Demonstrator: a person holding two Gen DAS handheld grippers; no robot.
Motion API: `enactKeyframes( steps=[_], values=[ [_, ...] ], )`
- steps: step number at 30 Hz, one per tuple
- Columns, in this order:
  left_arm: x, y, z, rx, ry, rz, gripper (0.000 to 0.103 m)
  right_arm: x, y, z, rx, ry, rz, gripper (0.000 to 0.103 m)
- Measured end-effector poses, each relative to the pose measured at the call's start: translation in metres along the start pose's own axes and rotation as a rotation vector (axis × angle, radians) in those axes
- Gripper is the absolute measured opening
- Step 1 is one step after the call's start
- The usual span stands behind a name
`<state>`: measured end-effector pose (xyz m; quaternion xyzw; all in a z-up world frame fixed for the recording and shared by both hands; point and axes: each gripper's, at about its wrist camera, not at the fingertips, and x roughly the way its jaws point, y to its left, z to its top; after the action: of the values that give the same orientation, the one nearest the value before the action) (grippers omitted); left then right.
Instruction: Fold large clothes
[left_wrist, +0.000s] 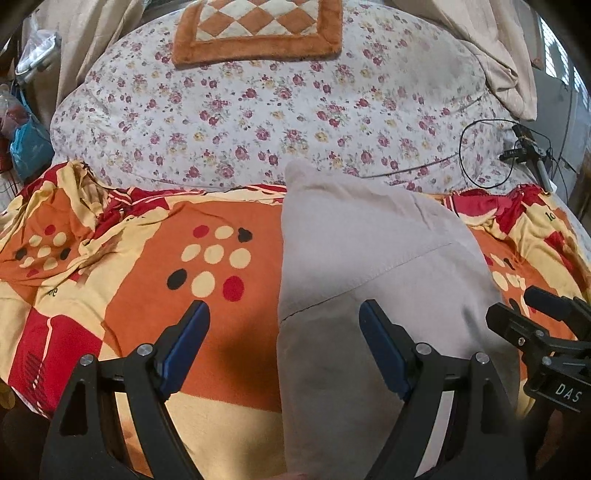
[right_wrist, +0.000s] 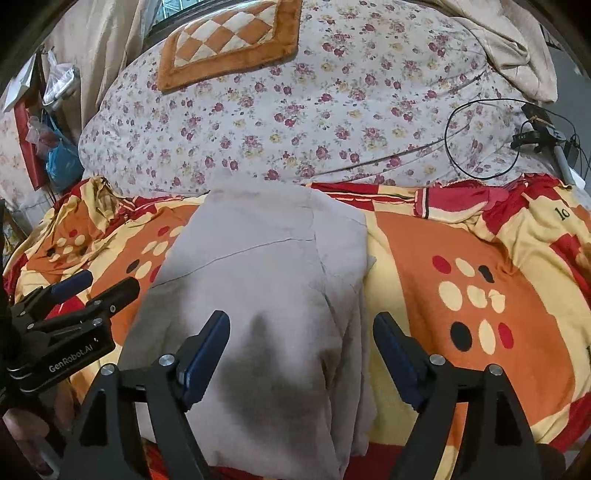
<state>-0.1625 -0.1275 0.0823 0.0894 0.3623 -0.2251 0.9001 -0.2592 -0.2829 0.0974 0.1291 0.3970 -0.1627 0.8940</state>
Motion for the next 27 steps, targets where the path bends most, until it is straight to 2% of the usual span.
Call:
enactKeyframes(
  steps=[27],
  values=[
    [0.017,0.0,-0.007,0.002,0.045,0.005,0.083,0.019,0.006,-0.001,-0.003,0.041,0.002,0.082]
  ],
)
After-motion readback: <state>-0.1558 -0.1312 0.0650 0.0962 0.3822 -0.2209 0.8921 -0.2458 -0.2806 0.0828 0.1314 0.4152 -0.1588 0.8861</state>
